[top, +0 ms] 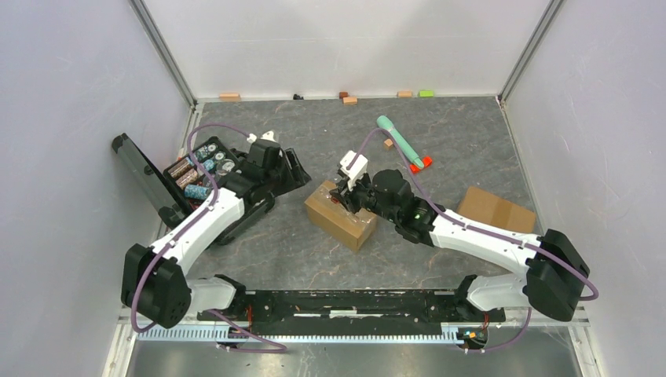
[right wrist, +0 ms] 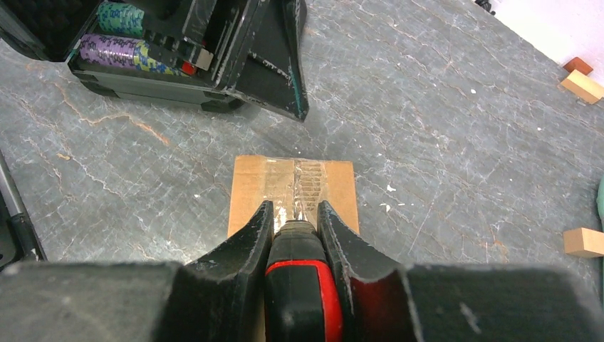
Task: Unpack the express box
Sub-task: Cut the express box at the center of the board.
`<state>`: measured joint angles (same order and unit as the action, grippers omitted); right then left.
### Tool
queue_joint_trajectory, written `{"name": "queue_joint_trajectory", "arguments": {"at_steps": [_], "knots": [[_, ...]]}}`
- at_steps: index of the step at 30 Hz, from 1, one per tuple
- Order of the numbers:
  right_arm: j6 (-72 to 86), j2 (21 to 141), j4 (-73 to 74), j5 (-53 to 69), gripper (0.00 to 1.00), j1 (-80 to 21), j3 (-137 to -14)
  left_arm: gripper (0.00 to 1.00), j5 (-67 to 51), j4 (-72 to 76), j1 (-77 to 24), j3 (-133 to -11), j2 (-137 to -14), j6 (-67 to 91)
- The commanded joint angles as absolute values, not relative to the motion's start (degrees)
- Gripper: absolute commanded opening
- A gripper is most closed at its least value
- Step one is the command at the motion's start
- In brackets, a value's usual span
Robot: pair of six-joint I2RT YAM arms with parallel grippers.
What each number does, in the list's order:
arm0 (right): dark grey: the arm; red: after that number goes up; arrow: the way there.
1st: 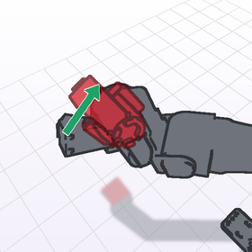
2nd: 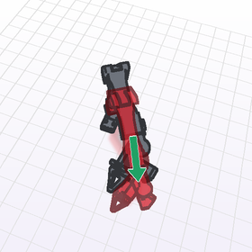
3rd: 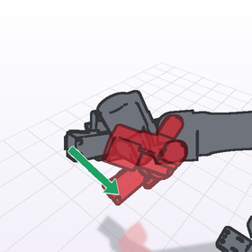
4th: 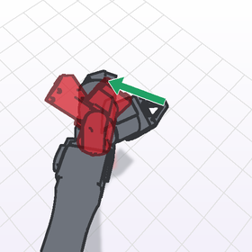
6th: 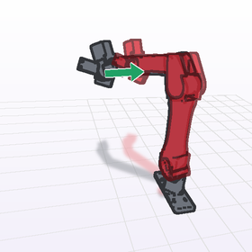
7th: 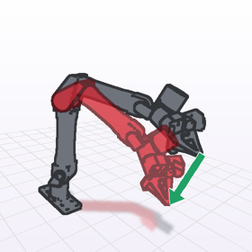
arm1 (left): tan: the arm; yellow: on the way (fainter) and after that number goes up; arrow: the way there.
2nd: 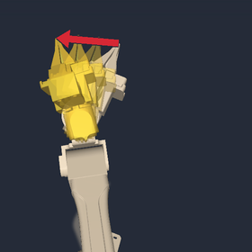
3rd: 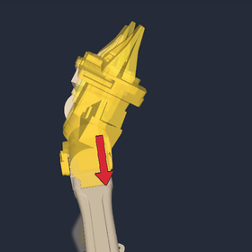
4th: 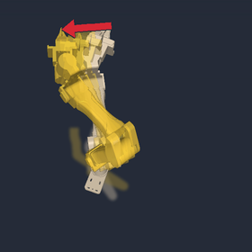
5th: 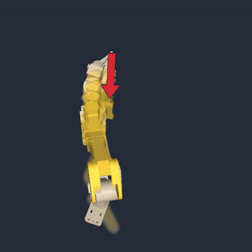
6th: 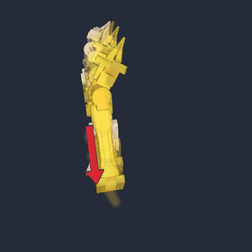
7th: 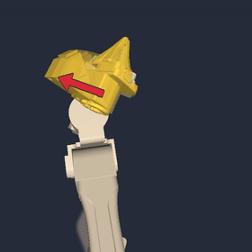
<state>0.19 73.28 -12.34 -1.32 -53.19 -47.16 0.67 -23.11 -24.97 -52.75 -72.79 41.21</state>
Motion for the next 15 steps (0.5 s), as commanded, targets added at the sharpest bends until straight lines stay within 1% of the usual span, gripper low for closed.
{"name": "queue_joint_trajectory", "arguments": {"at_steps": [1, 4, 6, 9, 11, 15], "knots": [[-0.09, 74.70, -13.67, -0.99, 0.00, -53.13, -50.71, 0.68, -5.22, -24.91, -25.35, -56.52, -70.14, 38.96], [-0.09, 74.58, -13.62, -1.48, 0.00, -53.17, -50.24, 0.68, -11.24, -20.04, -26.02, -56.15, -69.67, 44.18], [-0.09, 74.22, -13.62, -1.76, 0.00, -53.17, -49.73, 0.72, -13.69, -13.93, -26.50, -54.04, -69.35, 48.79], [-0.09, 74.20, -13.63, -1.84, 0.00, -53.17, -49.42, 0.73, -17.75, -0.70, -26.56, -48.73, -70.45, 55.88], [-0.09, 74.18, -13.41, -1.53, 0.00, -53.17, -49.39, 0.73, -20.03, 12.76, -26.72, -43.90, -71.38, 60.71], [1.33, 74.02, -13.44, -1.35, 0.00, -53.15, -49.09, 0.73, -21.45, 27.16, -26.80, -38.40, -74.69, 65.32]]}}
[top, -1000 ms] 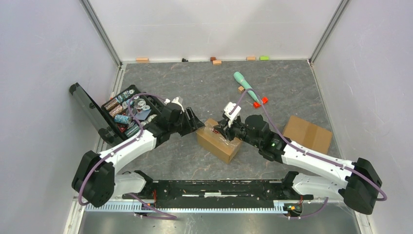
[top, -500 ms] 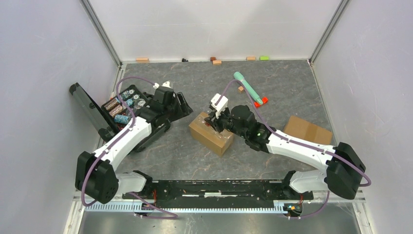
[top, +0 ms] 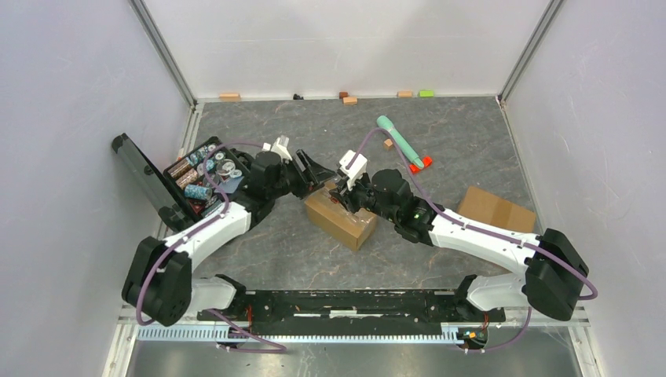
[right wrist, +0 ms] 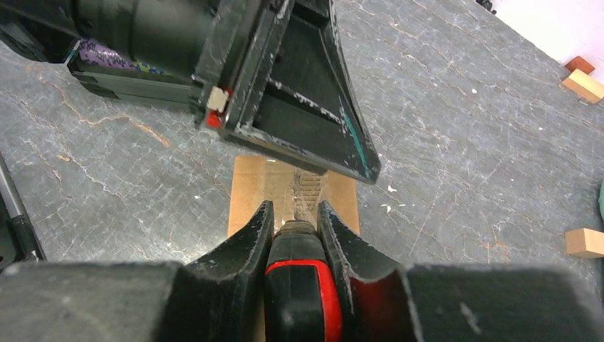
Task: Unpack the express box
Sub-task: Cut the express box at the center of the board.
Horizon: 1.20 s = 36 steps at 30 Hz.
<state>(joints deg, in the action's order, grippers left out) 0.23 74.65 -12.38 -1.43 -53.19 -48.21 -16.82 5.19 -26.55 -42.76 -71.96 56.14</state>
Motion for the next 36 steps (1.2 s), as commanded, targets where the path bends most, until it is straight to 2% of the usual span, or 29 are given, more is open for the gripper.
{"name": "queue_joint_trajectory", "arguments": {"at_steps": [1, 5, 8, 17, 36], "knots": [[1.40, 73.85, -13.39, -1.50, 0.00, -53.18, -48.97, 0.73, -21.66, 32.36, -26.84, -36.09, -75.37, 67.10], [1.41, 73.71, -13.00, -1.75, 0.00, -53.17, -48.82, 0.72, -21.93, 41.01, -27.22, -31.36, -77.93, 70.23], [1.45, 73.62, -11.91, -1.77, 0.00, -53.22, -49.26, 0.72, -19.43, 37.32, -27.26, -29.74, -77.43, 68.79], [2.68, 71.36, -4.99, -4.37, 0.00, -53.22, -50.03, 0.73, -7.87, 9.20, -27.33, -32.92, -75.99, 62.58], [3.95, 62.39, 3.97, -6.01, 0.00, -53.21, -43.72, 0.75, -5.06, 5.09, -27.28, -33.33, -80.26, 61.79]]}}
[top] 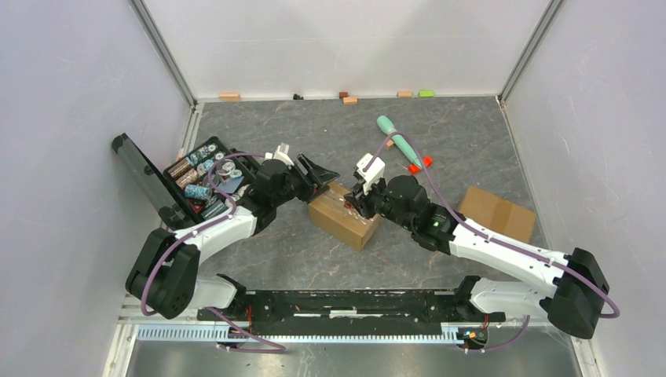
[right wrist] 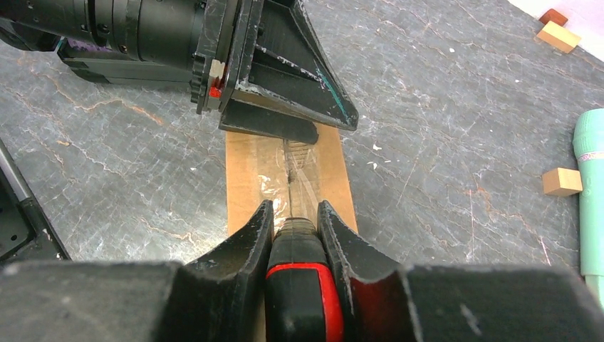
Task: Unpack the express box
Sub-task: Cut the express box at the center of the board.
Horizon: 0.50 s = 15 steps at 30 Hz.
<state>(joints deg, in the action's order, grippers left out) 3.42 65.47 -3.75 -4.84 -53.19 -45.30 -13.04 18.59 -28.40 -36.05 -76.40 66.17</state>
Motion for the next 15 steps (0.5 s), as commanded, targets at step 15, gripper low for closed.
{"name": "queue_joint_trajectory", "arguments": {"at_steps": [15], "knots": [[5.21, 61.55, 0.47, -8.86, 0.00, -53.26, -41.62, 0.77, -8.91, 2.14, -24.69, -40.59, -82.49, 54.95]]}}
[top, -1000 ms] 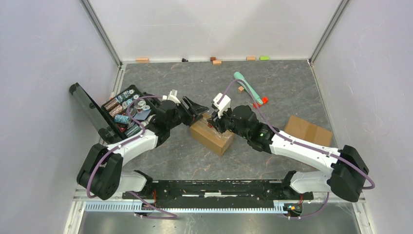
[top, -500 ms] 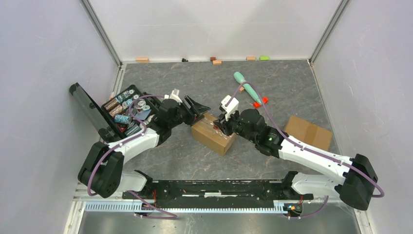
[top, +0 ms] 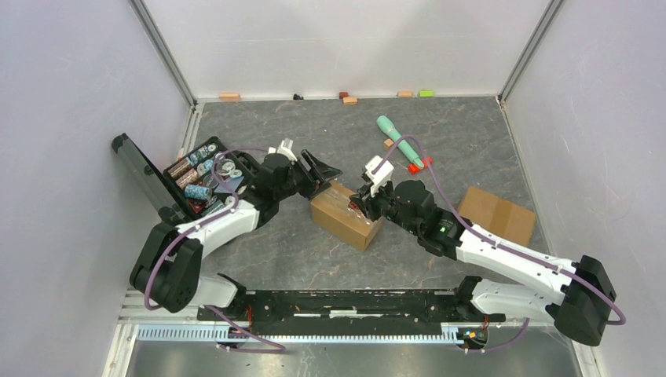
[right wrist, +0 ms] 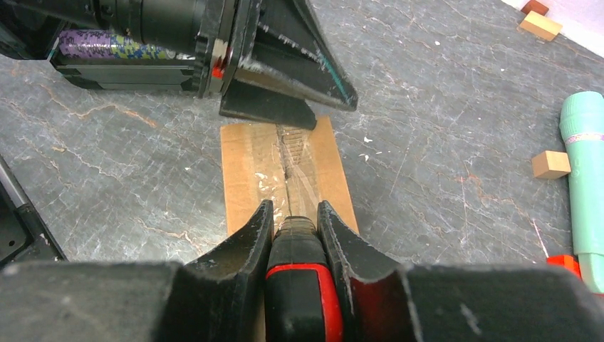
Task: Unpack the express box
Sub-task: Cut the express box at the center of the board.
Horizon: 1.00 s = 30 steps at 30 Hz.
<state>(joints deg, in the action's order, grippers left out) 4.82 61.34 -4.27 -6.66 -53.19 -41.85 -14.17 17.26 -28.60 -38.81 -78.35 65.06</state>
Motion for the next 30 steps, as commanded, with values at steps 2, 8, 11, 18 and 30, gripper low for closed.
{"name": "queue_joint_trajectory", "arguments": {"at_steps": [2, 8, 11, 18, 30], "knots": [[3.82, 63.49, -0.33, -9.23, 0.00, -53.17, -44.30, 0.77, -13.28, -0.46, -21.42, -45.21, -83.60, 51.48], [1.22, 69.80, -3.30, -7.00, 0.00, -53.19, -52.07, 0.78, -16.27, -9.23, -20.30, -55.12, -80.23, 46.11], [1.95, 72.08, -5.44, -5.99, 0.00, -53.20, -53.35, 0.78, -17.19, -8.53, -20.90, -55.37, -77.70, 48.50], [3.75, 73.73, -8.77, -5.86, 0.00, -53.17, -53.64, 0.82, -19.07, 0.91, -24.51, -52.39, -74.65, 58.45], [5.04, 68.05, -7.61, -9.04, 0.00, -53.27, -47.91, 0.82, -13.24, 30.92, -32.70, -36.68, -81.65, 74.83]]}}
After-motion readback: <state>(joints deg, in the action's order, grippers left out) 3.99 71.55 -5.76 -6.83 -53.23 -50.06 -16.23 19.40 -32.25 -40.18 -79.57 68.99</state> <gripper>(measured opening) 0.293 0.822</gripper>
